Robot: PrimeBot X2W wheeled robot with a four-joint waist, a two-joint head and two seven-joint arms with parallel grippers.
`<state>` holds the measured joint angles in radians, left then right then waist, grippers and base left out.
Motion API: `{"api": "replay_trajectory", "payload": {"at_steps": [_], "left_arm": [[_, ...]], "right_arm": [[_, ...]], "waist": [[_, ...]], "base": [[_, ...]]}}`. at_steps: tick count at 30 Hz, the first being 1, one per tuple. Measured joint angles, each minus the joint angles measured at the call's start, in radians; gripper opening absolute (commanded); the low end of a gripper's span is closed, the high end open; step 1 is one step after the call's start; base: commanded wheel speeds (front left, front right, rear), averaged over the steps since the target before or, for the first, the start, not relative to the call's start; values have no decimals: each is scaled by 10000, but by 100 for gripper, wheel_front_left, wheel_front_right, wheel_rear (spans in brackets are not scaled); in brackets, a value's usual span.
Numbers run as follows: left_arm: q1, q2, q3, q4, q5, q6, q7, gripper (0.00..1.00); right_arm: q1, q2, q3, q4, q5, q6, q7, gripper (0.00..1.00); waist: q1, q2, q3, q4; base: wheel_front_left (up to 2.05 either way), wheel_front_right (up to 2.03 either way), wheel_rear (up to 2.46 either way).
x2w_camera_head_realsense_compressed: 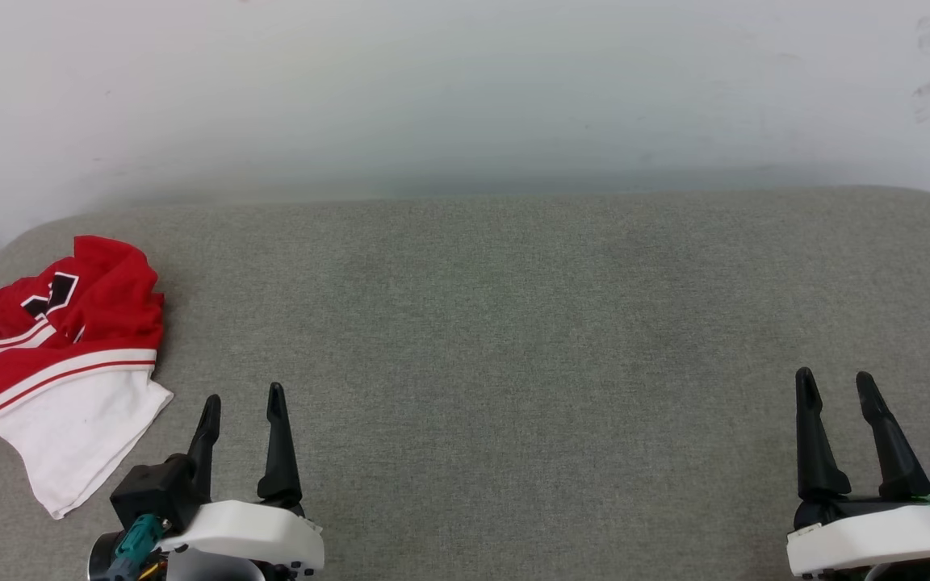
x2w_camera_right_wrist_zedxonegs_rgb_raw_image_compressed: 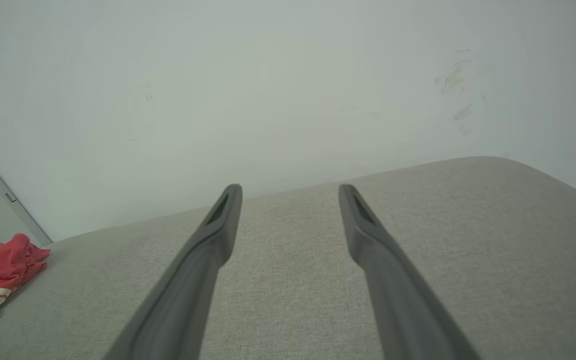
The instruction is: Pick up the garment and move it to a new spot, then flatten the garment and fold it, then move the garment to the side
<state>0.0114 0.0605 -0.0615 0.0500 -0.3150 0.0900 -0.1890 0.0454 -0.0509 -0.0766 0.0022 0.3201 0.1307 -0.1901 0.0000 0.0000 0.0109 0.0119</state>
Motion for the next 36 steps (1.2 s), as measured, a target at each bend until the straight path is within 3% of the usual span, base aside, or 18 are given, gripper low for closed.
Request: {"api": "replay_trajectory", "payload": {"at_steps": [36], "left_arm": [[214, -81, -63, 48, 2564, -257, -706, 100]], "right_arm": [[284, -2, 128, -272, -2008, 0, -704, 100]], "waist": [[1, 0, 120, -18]], "base": [[0, 0, 0]]}}
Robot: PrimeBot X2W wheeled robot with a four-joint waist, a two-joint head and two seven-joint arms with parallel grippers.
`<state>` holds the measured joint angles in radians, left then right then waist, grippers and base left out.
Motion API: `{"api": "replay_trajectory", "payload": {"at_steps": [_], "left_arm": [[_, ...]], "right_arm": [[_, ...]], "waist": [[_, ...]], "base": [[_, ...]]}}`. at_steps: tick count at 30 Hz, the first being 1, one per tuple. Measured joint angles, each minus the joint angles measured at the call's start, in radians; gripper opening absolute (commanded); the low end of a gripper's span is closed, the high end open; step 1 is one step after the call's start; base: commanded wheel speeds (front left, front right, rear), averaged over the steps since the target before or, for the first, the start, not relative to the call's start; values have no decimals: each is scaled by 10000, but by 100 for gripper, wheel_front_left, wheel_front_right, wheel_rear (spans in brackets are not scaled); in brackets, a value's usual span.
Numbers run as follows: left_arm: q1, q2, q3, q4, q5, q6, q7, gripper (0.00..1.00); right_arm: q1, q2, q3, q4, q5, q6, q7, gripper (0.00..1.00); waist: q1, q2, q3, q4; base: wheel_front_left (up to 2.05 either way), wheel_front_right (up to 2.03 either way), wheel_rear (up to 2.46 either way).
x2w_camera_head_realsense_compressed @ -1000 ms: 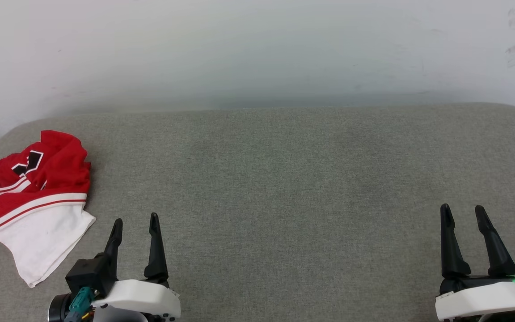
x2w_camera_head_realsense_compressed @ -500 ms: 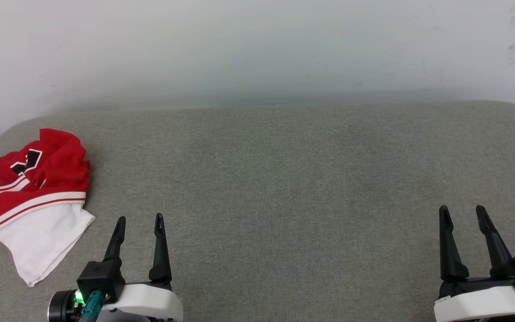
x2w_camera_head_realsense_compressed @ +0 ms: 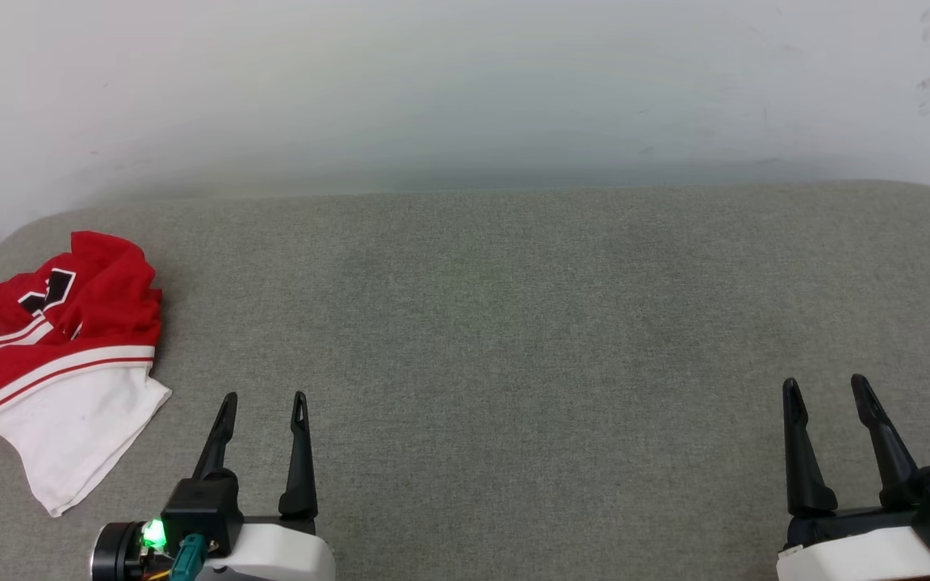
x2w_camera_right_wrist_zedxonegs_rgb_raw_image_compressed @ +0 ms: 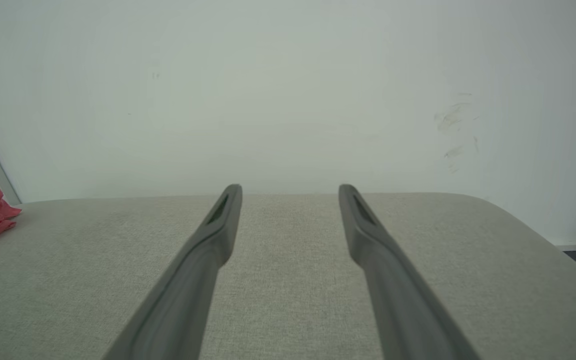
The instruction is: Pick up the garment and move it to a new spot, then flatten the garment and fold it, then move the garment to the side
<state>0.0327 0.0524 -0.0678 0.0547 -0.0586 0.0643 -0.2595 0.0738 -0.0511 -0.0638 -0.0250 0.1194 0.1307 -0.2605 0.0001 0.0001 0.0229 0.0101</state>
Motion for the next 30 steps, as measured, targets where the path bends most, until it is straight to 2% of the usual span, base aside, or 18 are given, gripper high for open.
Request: {"api": "replay_trajectory", "payload": {"at_steps": [21, 30], "left_arm": [[20, -13, 12, 244, -267, -27, -35, 100], [-4, -17, 113, 293, -268, -19, -35, 100]], "right_arm": [[101, 0, 151, 132, 487, 0, -25, 100], [145, 0, 105, 115, 485, 0, -27, 100]], "waist": [[-1, 0, -49, 89], [-1, 0, -22, 481]], "base": [[0, 0, 0], [0, 0, 0]]}}
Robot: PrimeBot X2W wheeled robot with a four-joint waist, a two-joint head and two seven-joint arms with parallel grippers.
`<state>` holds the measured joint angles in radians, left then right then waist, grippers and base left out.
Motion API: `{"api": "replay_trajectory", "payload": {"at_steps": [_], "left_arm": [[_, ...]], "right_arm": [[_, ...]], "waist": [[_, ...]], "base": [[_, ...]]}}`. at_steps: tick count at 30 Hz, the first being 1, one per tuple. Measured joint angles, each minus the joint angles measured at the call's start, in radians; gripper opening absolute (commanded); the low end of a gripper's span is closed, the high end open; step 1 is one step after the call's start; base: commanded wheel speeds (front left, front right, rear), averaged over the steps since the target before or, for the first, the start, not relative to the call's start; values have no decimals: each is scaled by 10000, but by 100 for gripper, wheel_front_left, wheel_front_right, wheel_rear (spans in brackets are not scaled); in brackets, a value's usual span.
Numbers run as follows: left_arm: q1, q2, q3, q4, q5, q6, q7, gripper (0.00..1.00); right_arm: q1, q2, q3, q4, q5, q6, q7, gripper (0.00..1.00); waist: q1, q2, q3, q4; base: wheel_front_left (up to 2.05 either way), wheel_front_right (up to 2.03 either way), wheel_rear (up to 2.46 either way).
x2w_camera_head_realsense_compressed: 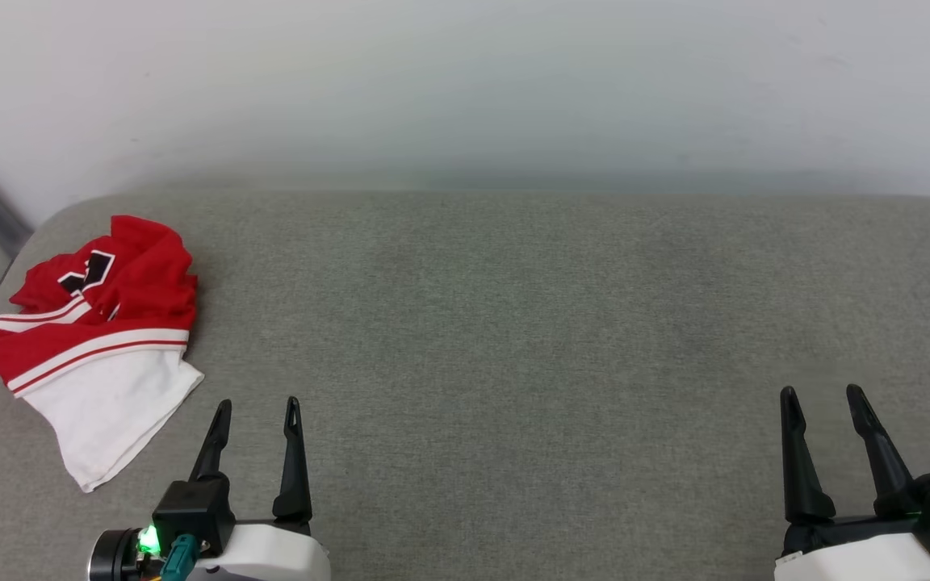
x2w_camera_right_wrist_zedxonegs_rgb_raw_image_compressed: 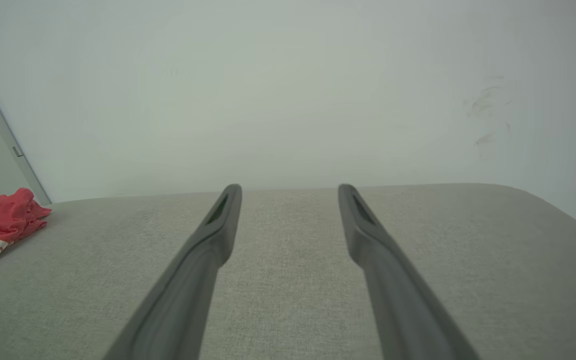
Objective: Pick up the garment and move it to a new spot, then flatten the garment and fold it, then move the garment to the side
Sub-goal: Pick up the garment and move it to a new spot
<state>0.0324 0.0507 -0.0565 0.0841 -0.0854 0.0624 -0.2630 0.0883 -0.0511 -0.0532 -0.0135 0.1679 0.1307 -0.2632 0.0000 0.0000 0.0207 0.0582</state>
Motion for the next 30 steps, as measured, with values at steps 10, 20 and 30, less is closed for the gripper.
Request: {"api": "replay_trajectory", "payload": {"at_steps": [10, 20, 30], "left_arm": [[-183, 2, 77, -19, -69, 2, 0, 100], [-212, 2, 242, -63, -151, 50, 0, 100], [-175, 2, 360, -90, -236, 123, 0, 100]], "right_arm": [[90, 0, -6, -75, -105, 0, 0, 100], [88, 0, 46, -104, -213, 2, 0, 100], [91, 2, 90, -130, -360, 2, 0, 100]], "waist": [[0, 0, 112, 1023], [0, 0, 231, 2370], [0, 0, 272, 3656]], "base": [[0, 0, 0], [0, 0, 0], [0, 0, 0]]}}
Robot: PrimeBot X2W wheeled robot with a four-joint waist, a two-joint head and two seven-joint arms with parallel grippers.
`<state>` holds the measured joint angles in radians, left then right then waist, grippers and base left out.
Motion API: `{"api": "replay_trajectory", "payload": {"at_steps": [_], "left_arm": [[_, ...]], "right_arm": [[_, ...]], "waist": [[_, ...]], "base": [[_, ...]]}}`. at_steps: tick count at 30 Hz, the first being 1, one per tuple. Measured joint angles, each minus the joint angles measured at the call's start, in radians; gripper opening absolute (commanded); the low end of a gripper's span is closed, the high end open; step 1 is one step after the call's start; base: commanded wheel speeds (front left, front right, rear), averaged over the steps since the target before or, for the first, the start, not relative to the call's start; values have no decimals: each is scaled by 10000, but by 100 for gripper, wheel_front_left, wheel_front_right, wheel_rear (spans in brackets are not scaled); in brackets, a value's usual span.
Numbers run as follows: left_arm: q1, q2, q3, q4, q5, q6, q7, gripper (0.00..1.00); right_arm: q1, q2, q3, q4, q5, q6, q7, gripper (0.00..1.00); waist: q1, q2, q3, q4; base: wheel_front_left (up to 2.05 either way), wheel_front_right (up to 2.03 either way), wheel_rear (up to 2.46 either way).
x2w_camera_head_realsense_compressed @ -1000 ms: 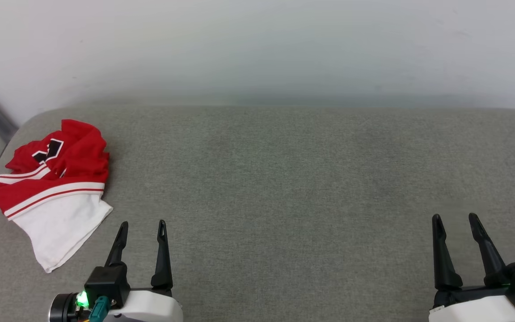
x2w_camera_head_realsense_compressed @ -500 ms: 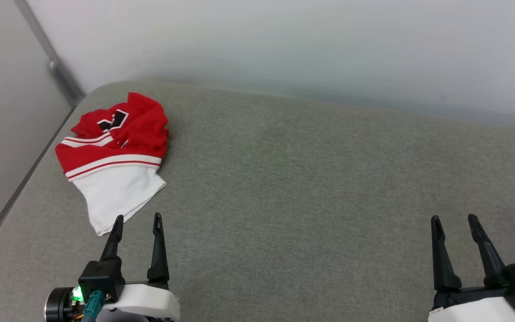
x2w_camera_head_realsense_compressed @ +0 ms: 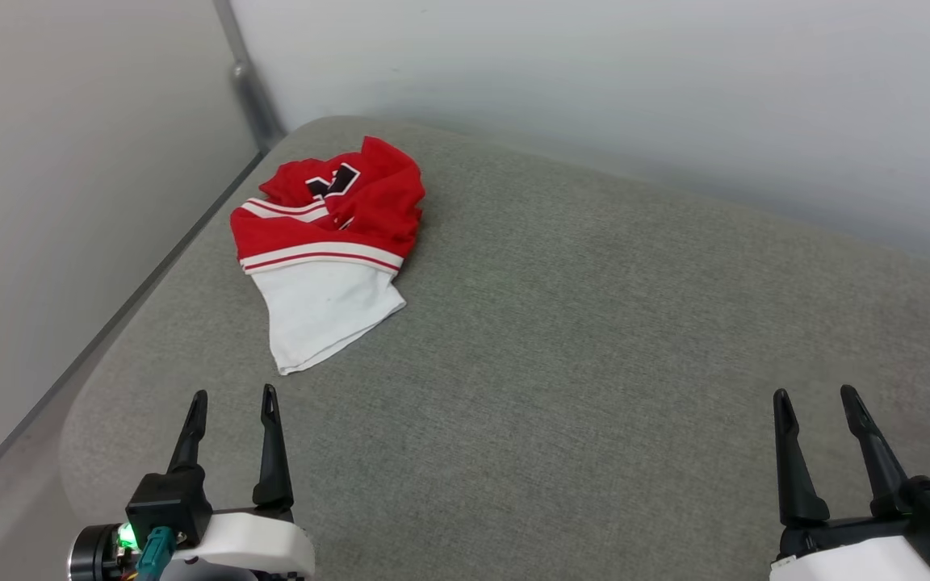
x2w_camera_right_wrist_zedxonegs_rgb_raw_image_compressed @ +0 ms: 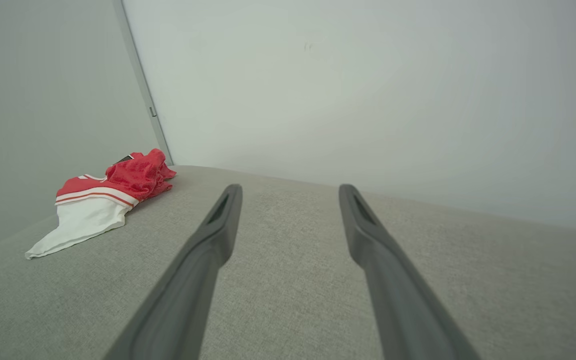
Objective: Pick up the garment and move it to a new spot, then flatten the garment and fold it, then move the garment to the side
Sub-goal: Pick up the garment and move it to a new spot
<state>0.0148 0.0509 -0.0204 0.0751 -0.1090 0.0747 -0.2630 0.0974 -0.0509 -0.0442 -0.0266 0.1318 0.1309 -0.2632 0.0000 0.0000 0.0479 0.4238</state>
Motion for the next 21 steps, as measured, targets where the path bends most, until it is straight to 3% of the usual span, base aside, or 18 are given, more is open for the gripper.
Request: {"api": "replay_trajectory", "payload": {"at_steps": [8, 15, 21], "left_arm": [[68, 0, 119, 25, -52, 15, 0, 100], [89, -2, 259, 94, -92, -73, 0, 100], [-948, 203, 932, 146, 111, -591, 0, 100]], "right_arm": [[-1, 0, 56, 23, -8, 0, 0, 100], [-2, 0, 146, 27, -17, 0, 0, 100], [-131, 0, 161, -50, -318, 0, -2, 100]], "waist": [[0, 0, -13, 780], [0, 0, -29, 905], [-1, 0, 250, 707]], "base": [[0, 0, 0], [0, 0, 0], [0, 0, 0]]}}
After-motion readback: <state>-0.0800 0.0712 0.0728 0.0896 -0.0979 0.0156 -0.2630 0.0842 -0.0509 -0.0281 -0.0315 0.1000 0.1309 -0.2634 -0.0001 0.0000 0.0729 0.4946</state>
